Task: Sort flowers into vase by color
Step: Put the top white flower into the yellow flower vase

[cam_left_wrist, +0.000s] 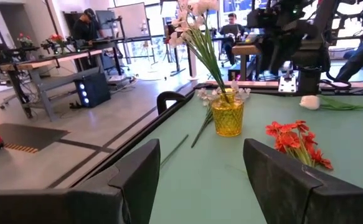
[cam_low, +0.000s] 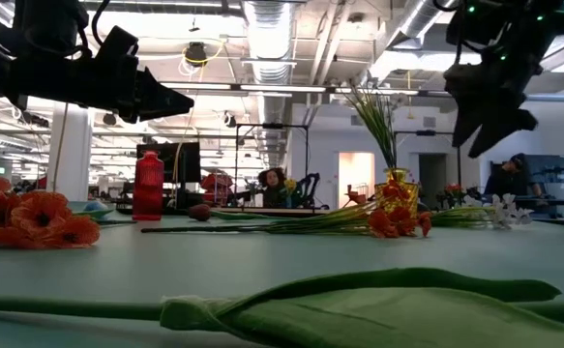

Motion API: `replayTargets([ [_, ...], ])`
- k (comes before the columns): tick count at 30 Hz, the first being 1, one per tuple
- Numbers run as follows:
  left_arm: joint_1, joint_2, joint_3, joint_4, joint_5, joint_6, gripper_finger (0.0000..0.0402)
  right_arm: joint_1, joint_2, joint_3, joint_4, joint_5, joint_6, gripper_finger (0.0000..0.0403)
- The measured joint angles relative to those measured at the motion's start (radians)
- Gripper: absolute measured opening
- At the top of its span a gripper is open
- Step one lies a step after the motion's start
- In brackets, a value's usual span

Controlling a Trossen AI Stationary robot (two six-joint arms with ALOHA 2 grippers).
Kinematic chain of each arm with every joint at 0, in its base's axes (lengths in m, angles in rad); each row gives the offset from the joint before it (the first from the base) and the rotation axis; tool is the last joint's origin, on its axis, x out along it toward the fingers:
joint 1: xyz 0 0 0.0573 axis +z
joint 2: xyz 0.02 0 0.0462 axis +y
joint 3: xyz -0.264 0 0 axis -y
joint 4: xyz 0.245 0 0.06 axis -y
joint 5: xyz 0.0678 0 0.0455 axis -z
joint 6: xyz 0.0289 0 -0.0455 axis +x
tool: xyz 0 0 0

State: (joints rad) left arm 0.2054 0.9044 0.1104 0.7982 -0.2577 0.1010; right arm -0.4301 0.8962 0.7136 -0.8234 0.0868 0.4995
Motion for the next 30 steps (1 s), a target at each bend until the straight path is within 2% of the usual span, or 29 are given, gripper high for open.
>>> replayTargets([
  [3, 0.0, 0.0, 0.0, 0.005, 0.0, 0.011, 0.022, -0.025, 0.031, 0.0, 0.065, 0.056, -0.218, 0.0255],
  [8, 0.0, 0.0, 0.0, 0.017, 0.0, 0.012, 0.022, -0.106, 0.138, 0.001, 0.229, 0.043, -0.492, 0.0255],
  [12, 0.0, 0.0, 0.0, 0.021, 0.0, 0.011, 0.022, -0.174, 0.239, 0.002, 0.216, 0.043, -0.662, 0.0255],
  [15, 0.0, 0.0, 0.0, 0.021, 0.0, 0.01, 0.022, -0.22, 0.311, 0.002, 0.212, 0.061, -0.744, 0.0255],
  [22, 0.0, 0.0, 0.0, 0.017, 0.0, 0.008, 0.022, -0.276, 0.455, 0.002, 0.269, 0.235, -0.86, 0.0255],
  [30, 0.0, 0.0, 0.0, 0.009, -0.001, 0.01, 0.022, -0.327, 0.602, 0.03, 0.31, 0.273, -0.92, 0.0255],
])
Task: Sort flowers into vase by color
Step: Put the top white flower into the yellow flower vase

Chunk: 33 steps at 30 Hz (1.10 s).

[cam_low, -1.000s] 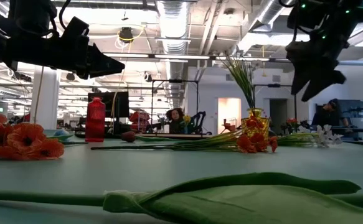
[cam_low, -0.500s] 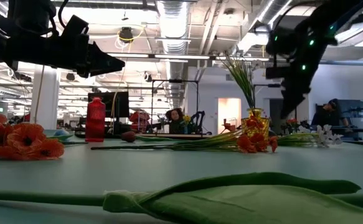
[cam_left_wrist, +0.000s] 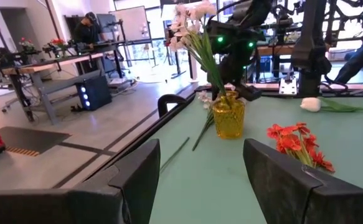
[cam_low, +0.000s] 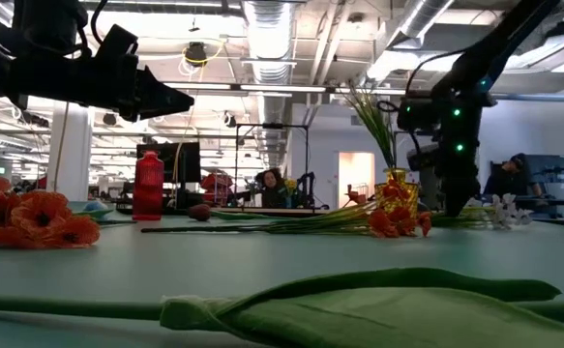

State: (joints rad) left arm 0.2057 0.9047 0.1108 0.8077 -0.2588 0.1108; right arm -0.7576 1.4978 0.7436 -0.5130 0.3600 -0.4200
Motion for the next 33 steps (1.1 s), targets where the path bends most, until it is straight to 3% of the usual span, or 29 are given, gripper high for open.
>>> replayTargets([
  [3, 0.0, 0.0, 0.0, -0.01, 0.0, 0.009, 0.022, -0.017, 0.044, 0.016, -0.007, 0.006, -0.005, 0.0246],
  [6, 0.0, 0.0, 0.0, -0.015, -0.001, 0.029, 0.022, -0.03, 0.071, 0.03, -0.026, 0.006, 0.0, 0.0212],
  [13, 0.0, -0.014, 0.0, -0.01, -0.003, 0.03, 0.022, -0.037, 0.065, 0.032, -0.124, 0.013, 0.034, 0.0053],
  [15, 0.0, -0.017, 0.0, -0.005, -0.003, 0.029, 0.022, -0.034, 0.048, 0.032, -0.151, 0.051, 0.056, 0.0024],
  [22, 0.0, -0.022, 0.0, -0.004, -0.003, 0.027, 0.022, 0.023, -0.045, 0.032, -0.259, 0.34, 0.144, 0.0045],
  [27, 0.0, -0.022, 0.0, -0.002, -0.003, 0.027, 0.022, 0.085, -0.136, 0.07, -0.376, 0.602, 0.253, 0.0029],
  [33, 0.0, -0.022, 0.0, -0.002, -0.003, 0.026, 0.022, 0.188, -0.24, 0.125, -0.496, 0.88, 0.228, 0.0032],
])
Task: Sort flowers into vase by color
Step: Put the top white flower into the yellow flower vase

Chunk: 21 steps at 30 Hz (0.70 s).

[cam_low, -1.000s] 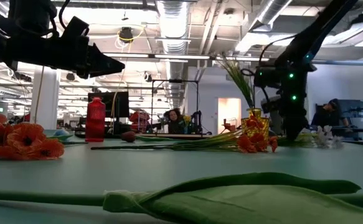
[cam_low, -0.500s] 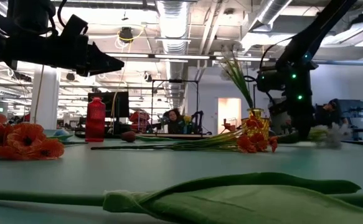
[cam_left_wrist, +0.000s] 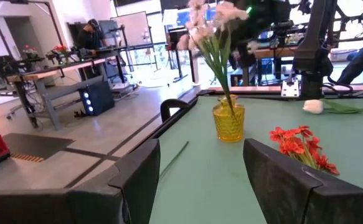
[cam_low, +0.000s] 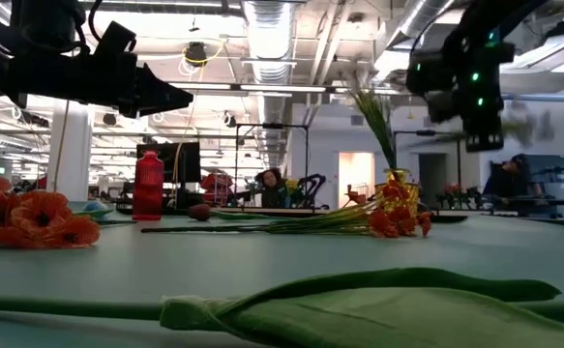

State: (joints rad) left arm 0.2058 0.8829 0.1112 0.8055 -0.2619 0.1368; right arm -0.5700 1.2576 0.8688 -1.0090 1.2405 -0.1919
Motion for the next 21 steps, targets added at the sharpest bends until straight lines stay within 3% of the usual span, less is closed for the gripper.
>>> replayTargets([
  [5, 0.0, 0.0, 0.0, 0.0, 0.0, -0.001, 0.022, 0.095, -0.07, 0.04, -0.003, 0.319, -0.026, 0.0033],
  [12, 0.0, 0.0, 0.0, -0.001, 0.001, -0.007, 0.022, 0.155, -0.167, 0.125, 0.023, 0.331, -0.192, 0.0027],
  [21, 0.0, 0.0, 0.0, -0.007, 0.001, -0.009, 0.022, 0.25, -0.24, 0.135, 0.023, 0.332, -0.704, 0.0028],
])
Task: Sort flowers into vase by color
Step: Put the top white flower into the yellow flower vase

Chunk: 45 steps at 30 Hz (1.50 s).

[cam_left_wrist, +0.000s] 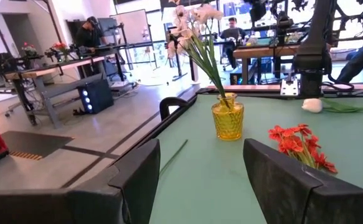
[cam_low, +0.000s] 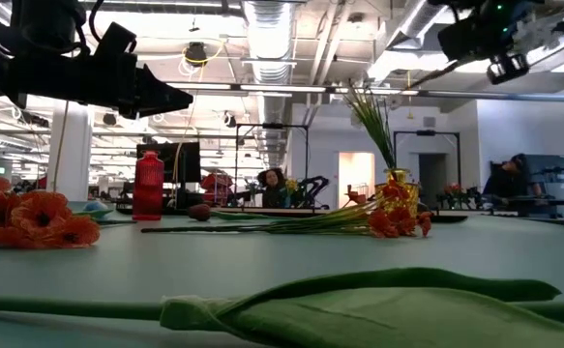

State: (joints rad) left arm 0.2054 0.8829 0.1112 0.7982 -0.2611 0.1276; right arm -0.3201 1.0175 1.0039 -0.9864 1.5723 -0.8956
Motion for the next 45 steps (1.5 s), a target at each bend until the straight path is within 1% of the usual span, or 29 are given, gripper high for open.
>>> replayTargets([
  [2, 0.0, 0.0, 0.0, 0.0, 0.0, -0.001, 0.022, 0.032, 0.0, 0.004, -0.001, 0.0, -0.024, 0.0028],
  [10, 0.0, 0.0, 0.0, 0.0, 0.0, -0.001, 0.022, 0.119, -0.002, 0.007, 0.001, -0.001, -0.03, 0.0027],
  [14, 0.0, 0.0, 0.0, 0.0, 0.0, -0.001, 0.022, 0.12, -0.01, 0.032, 0.021, -0.002, -0.015, 0.0027],
  [17, 0.0, 0.0, 0.0, 0.001, 0.0, -0.001, 0.022, 0.107, -0.017, 0.087, 0.024, -0.002, -0.015, 0.0027],
  [21, 0.0, 0.0, -0.001, 0.0, 0.0, -0.01, 0.022, 0.102, -0.036, 0.158, 0.016, -0.001, -0.069, 0.0027],
  [26, 0.0, 0.0, -0.001, 0.0, 0.0, -0.018, 0.022, 0.142, -0.037, 0.218, -0.108, -0.002, -0.026, 0.0031],
  [32, 0.0, 0.0, -0.001, 0.0, 0.0, -0.023, 0.022, 0.2, -0.013, 0.22, -0.195, -0.029, 0.019, 0.0027],
  [37, 0.0, 0.0, -0.001, 0.0, 0.0, -0.024, 0.022, 0.272, 0.022, 0.22, -0.291, -0.039, 0.031, 0.0027],
  [42, 0.0, 0.0, -0.001, -0.001, 0.0, -0.027, 0.022, 0.357, 0.048, 0.22, -0.345, -0.025, 0.026, 0.0027],
  [45, 0.0, 0.0, -0.001, -0.001, 0.0, -0.027, 0.022, 0.407, 0.05, 0.22, -0.346, -0.008, 0.026, 0.0027],
])
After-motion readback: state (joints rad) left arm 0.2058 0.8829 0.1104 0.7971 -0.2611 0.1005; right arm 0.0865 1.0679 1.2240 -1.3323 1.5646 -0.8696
